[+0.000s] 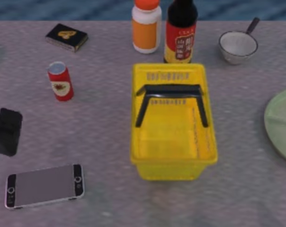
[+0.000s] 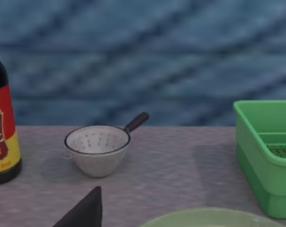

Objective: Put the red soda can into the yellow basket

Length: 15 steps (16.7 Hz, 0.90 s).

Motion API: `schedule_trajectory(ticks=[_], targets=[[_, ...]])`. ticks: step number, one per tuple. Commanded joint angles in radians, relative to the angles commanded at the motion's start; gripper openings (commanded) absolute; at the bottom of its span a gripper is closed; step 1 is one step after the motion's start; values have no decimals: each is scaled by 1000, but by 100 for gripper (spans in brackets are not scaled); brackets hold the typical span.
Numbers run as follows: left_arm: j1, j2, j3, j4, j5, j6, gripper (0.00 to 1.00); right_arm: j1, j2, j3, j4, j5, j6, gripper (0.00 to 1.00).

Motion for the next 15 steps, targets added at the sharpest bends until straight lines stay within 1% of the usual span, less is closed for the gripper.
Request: schedule_trajectory(ticks=[5, 9, 12, 15], targets=[[-48, 549, 456, -366, 9, 137, 100, 0, 0, 0, 0, 0, 0, 100], [-71, 979, 844, -622, 5, 243, 100, 0, 0, 0, 0, 0, 0, 100], [-77, 1259, 1136, -765, -4, 313, 100, 0, 0, 0, 0, 0, 0, 100], [-76, 1485, 1408, -858, -18, 370, 100, 0, 0, 0, 0, 0, 0, 100]])
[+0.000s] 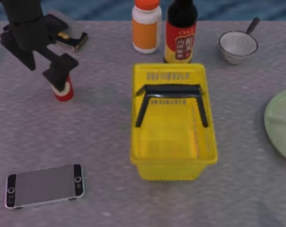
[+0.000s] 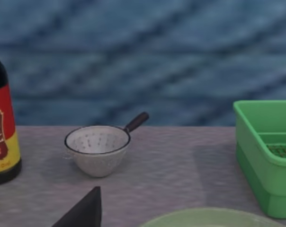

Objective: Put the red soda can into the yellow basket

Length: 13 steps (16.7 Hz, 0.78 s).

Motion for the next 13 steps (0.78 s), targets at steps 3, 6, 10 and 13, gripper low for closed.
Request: schedule_trajectory(ticks=[3, 6, 10, 13], targets=[[6, 160, 216, -47, -14, 42, 100, 0, 0, 0, 0, 0, 0, 100], [12, 248, 342, -62, -23, 66, 100, 0, 0, 0, 0, 0, 0, 100], [14, 270, 375, -63, -26, 72, 100, 0, 0, 0, 0, 0, 0, 100], [9, 268, 373, -62, -25, 71, 100, 0, 0, 0, 0, 0, 0, 100]])
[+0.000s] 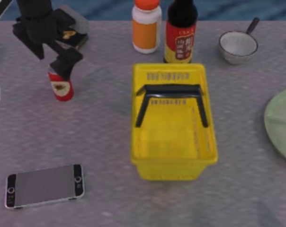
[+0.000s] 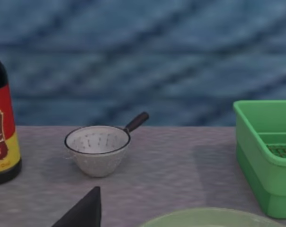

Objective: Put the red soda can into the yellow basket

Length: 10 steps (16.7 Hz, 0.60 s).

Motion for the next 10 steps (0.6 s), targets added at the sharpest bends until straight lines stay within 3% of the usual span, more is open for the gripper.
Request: schedule_trajectory(ticks=[10], targets=[[6, -18, -234, 215, -1, 2, 100, 0, 0, 0, 0, 0, 0, 100]])
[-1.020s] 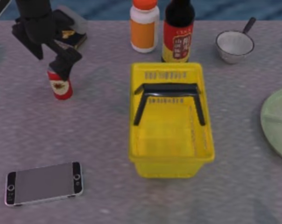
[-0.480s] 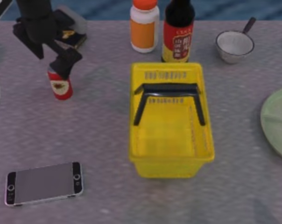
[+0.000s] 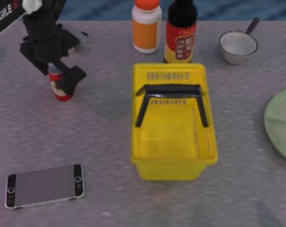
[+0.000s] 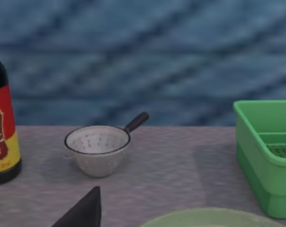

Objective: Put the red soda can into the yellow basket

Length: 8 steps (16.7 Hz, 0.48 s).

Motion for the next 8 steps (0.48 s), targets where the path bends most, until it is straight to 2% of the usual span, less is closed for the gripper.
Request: schedule_trajectory(ticks=[3, 8], targets=[[0, 0, 0, 0, 0, 0, 100, 0, 0, 0, 0, 0, 0, 100], [0, 0, 0, 0, 0, 0, 62, 0, 0, 0, 0, 0, 0, 100]])
